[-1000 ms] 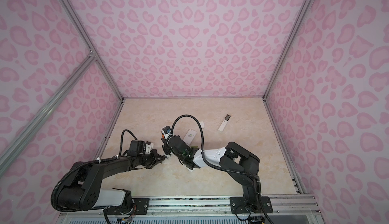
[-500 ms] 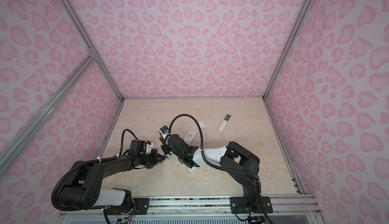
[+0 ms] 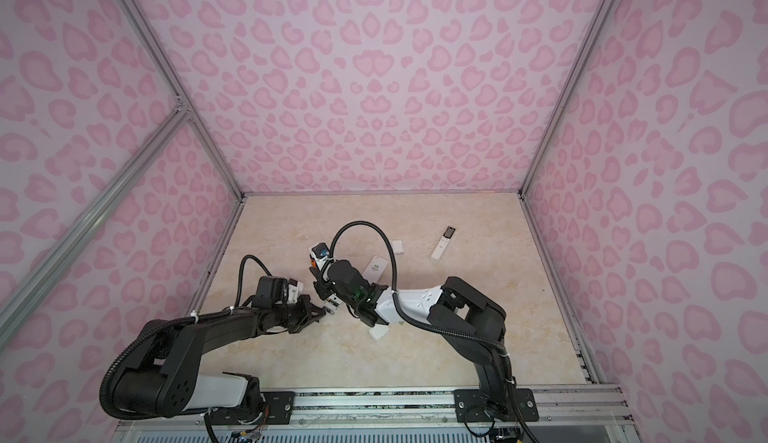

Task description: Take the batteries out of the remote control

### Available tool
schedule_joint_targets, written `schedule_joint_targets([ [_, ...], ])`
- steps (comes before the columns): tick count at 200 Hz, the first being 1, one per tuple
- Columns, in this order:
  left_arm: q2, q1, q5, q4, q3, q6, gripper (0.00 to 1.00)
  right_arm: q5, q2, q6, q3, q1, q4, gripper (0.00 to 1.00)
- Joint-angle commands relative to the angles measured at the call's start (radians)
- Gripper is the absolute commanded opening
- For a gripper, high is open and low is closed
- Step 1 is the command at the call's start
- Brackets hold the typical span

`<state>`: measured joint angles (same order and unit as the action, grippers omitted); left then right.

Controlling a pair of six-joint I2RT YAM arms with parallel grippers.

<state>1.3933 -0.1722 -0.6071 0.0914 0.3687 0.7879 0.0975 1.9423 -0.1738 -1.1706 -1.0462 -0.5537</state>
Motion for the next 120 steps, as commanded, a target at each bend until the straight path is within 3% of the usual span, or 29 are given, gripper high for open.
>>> schedule_joint_targets([
  [1,-0.002,0.000,0.073,-0.071,-0.002,-0.016,0.04,-0.015,0.014,-0.004,-0.003,0.001,-0.012,0.00],
  [120,-0.008,0.002,0.074,-0.077,0.000,-0.016,0.04,-0.013,0.012,-0.017,0.054,0.000,-0.033,0.00],
])
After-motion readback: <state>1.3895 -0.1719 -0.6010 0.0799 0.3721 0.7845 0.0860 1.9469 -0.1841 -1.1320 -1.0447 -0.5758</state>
